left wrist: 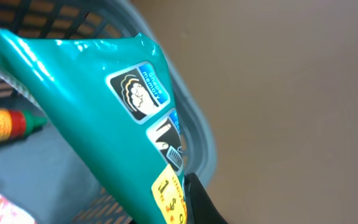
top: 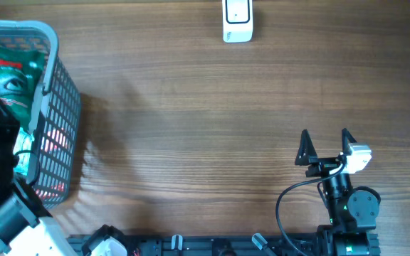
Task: Scan the item barcode
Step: 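Lift the green pack out and place it on the table center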
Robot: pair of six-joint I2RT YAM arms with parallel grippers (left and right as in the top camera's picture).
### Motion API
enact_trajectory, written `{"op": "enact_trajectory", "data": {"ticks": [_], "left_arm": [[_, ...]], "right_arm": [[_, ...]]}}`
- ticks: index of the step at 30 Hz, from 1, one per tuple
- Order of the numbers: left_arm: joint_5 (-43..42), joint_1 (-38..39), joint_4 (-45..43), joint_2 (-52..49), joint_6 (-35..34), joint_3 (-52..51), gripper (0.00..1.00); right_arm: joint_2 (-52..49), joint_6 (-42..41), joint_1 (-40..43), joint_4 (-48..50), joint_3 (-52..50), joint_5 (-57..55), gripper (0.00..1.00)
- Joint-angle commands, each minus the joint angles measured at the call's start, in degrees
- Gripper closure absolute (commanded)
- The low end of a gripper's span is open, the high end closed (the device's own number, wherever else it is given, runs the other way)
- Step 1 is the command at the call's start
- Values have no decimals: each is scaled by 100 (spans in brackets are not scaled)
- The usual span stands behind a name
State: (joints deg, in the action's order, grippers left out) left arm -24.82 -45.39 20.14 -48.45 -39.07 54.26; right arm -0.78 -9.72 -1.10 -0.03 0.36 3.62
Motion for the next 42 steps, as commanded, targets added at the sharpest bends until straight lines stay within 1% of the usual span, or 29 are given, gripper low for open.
{"op": "enact_trajectory", "data": {"ticks": [1, 3, 4, 6, 8, 9, 11, 13, 14, 15, 17, 18, 19, 20, 21, 22, 23, 25, 29, 31, 34, 38, 39, 41, 42], "left_arm": [[-94, 17, -334, 251, 83, 7, 96], [-118, 17, -507, 389, -136, 9, 96], [-269, 17, -643, 474, -225, 9, 96], [-855, 24, -1045, 603, -232, 9, 96], [-1773, 111, -1602, 686, -243, 9, 96], [-2173, 205, -1810, 713, -369, 9, 96], [-2802, 428, -1917, 754, -470, 9, 96], [-3473, 734, -1742, 765, -463, 7, 96], [-3661, 881, -1576, 763, -387, 7, 96], [-3794, 1093, -1228, 763, -153, 7, 96], [-3790, 1504, -310, 763, 326, 7, 96], [-3709, 1733, 262, 756, 723, 7, 96], [-3418, 1991, 984, 758, 1126, 7, 96], [-2933, 2240, 1657, 758, 1423, 7, 96], [-2481, 2428, 2118, 756, 1523, 7, 96], [-1849, 2708, 2634, 756, 1659, 4, 96], [-1473, 2938, 2903, 758, 1727, 4, 96], [-1143, 3333, 3104, 745, 1770, -2, 96], [-555, 4306, 2889, 608, 1764, -267, 96], [-522, 4695, 2588, 411, 1731, -494, 96], [-522, 5294, 1847, -136, 1429, -866, 96], [-466, 6061, 1145, -1300, 1421, -949, 96], [-243, 6295, 962, -1744, 1419, -949, 96], [278, 6505, 831, -2297, 1373, -949, 96], [549, 6555, 807, -2592, 1204, -949, 96]], "right_arm": [[24, 72, -33, 17, -7, 66, 0], [24, 70, -33, 17, -7, 66, 0], [24, 70, -33, 17, -7, 66, 0], [24, 72, -33, 17, -7, 66, 0], [24, 72, -33, 17, -7, 66, 0], [24, 70, -33, 17, -7, 66, 0], [24, 70, -33, 17, -7, 66, 0], [24, 72, -33, 17, -7, 66, 0], [24, 70, -33, 17, -7, 66, 0], [24, 70, -33, 17, -7, 66, 0], [24, 70, -33, 17, -7, 66, 0], [24, 70, -33, 17, -7, 66, 0], [24, 70, -33, 17, -7, 66, 0], [24, 70, -33, 17, -7, 66, 0], [24, 70, -33, 17, -7, 66, 0], [24, 68, -33, 17, -7, 66, 0], [24, 70, -33, 17, -7, 66, 0], [24, 70, -33, 17, -7, 66, 0], [24, 72, -33, 17, -7, 66, 0], [24, 68, -33, 17, -7, 66, 0], [24, 70, -33, 17, -7, 66, 0], [24, 70, -33, 17, -7, 66, 0], [24, 72, -33, 17, -7, 66, 0], [24, 70, -33, 17, -7, 66, 0], [24, 70, -33, 17, -7, 66, 0]]}}
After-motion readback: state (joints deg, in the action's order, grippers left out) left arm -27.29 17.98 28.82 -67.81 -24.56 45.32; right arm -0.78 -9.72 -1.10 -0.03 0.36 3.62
